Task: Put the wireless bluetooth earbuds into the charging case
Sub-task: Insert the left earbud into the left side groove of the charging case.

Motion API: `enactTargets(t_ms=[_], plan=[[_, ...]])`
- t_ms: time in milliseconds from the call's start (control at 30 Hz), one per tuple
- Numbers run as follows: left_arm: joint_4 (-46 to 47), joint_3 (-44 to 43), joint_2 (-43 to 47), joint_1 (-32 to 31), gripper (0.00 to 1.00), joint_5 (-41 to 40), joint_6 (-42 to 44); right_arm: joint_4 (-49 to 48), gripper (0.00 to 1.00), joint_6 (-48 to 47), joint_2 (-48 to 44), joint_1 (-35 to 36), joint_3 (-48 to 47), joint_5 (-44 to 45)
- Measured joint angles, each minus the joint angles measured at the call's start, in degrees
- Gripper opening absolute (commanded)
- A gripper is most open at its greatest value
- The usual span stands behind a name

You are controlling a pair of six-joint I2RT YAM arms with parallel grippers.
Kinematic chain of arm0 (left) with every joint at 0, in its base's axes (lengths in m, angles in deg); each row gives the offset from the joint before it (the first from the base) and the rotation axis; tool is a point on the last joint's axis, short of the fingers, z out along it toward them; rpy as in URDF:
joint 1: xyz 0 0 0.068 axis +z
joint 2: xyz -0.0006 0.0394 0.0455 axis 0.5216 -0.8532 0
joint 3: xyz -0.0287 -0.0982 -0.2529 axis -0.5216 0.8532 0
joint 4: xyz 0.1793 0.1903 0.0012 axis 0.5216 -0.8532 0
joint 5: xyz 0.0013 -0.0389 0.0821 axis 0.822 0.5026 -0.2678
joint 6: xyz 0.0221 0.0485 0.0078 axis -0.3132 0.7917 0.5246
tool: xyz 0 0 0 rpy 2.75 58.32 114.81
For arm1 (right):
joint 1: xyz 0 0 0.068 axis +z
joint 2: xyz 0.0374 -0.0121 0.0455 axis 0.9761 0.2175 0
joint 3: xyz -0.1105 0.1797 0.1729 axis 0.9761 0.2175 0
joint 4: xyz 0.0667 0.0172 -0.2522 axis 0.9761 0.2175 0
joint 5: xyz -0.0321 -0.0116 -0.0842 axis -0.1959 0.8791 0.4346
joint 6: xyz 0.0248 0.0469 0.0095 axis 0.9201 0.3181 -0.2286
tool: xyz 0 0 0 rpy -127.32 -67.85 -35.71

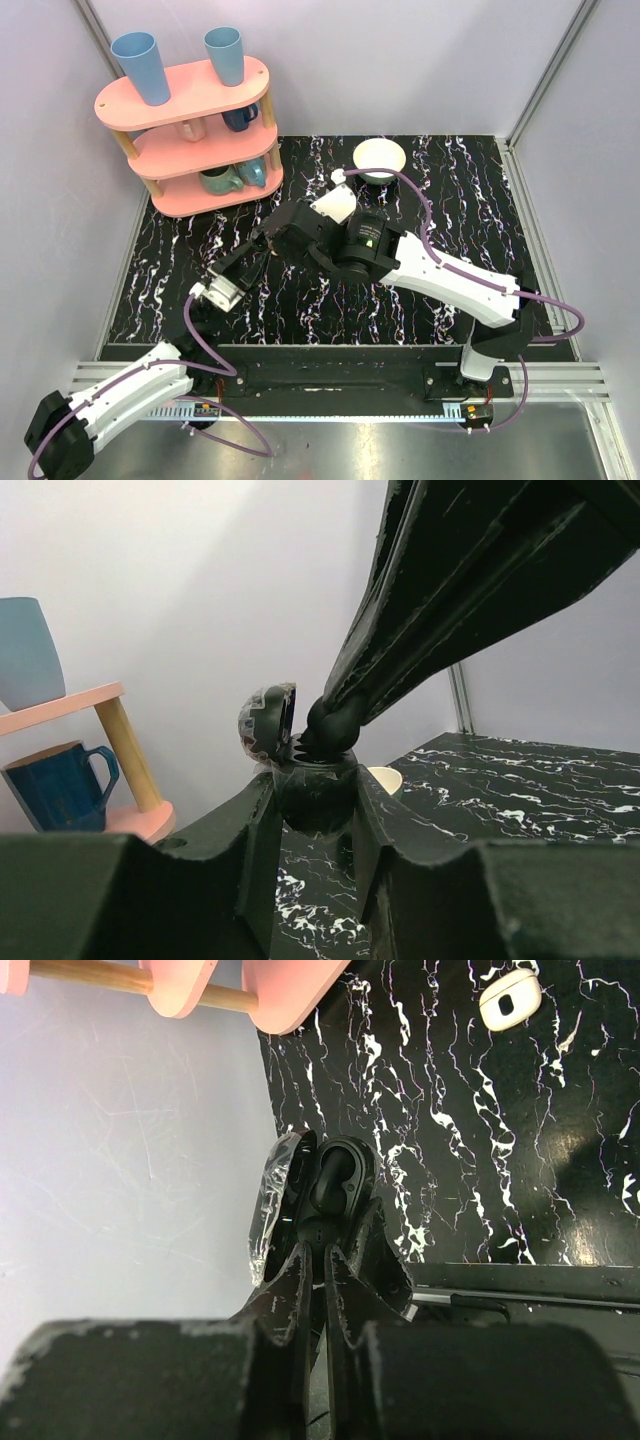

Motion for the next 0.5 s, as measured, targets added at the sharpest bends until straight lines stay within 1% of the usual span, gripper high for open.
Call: enactTargets(t_ms=[500], plan=[[-1.3, 0.0, 0.0, -1.9, 0.0, -3.1, 3.0, -0.2, 0.0, 1.5, 2.2, -0.1, -0.8, -1.6]])
